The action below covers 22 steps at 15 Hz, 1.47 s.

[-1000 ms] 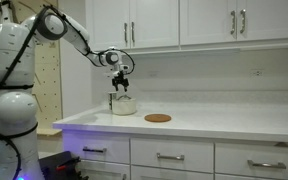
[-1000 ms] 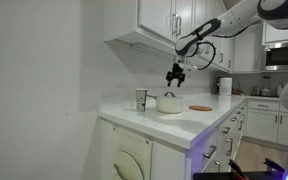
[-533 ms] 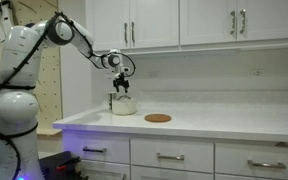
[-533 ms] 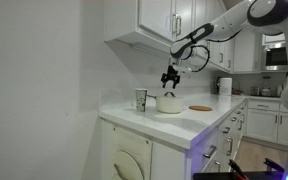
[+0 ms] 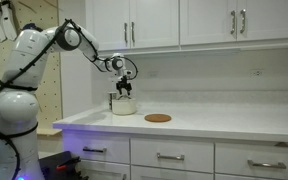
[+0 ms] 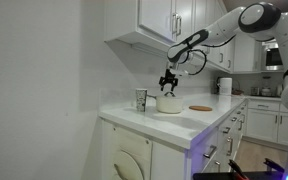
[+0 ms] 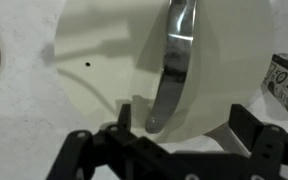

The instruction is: Close the drawer, uncover the pot and put the lid on the mat, and then open the second overhead cabinet door from the left

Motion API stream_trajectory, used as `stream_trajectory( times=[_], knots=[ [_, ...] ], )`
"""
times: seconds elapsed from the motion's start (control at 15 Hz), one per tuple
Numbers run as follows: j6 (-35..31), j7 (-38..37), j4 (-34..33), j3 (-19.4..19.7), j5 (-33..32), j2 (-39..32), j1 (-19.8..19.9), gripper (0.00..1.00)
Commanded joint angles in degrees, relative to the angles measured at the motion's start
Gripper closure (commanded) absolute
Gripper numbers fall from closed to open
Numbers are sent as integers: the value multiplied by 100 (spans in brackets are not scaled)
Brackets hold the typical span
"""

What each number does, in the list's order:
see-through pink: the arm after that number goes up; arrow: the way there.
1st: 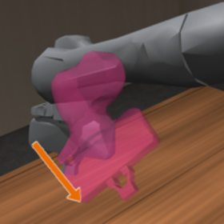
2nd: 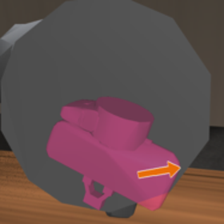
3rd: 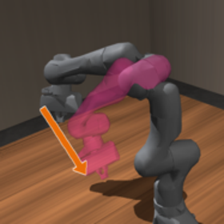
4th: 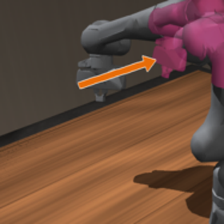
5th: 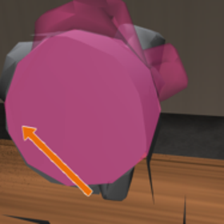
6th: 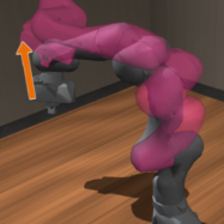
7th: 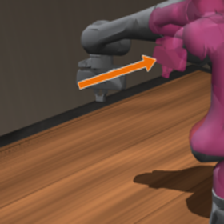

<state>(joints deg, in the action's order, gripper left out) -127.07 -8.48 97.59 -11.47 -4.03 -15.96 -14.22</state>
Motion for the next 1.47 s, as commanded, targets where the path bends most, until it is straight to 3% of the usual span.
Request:
stream_trajectory(
  times=[0.0, 0.8, 0.93, 1.4],
  knots=[
    [264, -316, -440, 134, -205, -294, -141, 0],
    [879, -1007, -814, 344, -559, -531, -350, 0],
    [1007, -1002, -865, 347, -540, -551, -343, 25],
    [1171, -1015, -974, 363, -504, -586, -339, 80]
  ],
)
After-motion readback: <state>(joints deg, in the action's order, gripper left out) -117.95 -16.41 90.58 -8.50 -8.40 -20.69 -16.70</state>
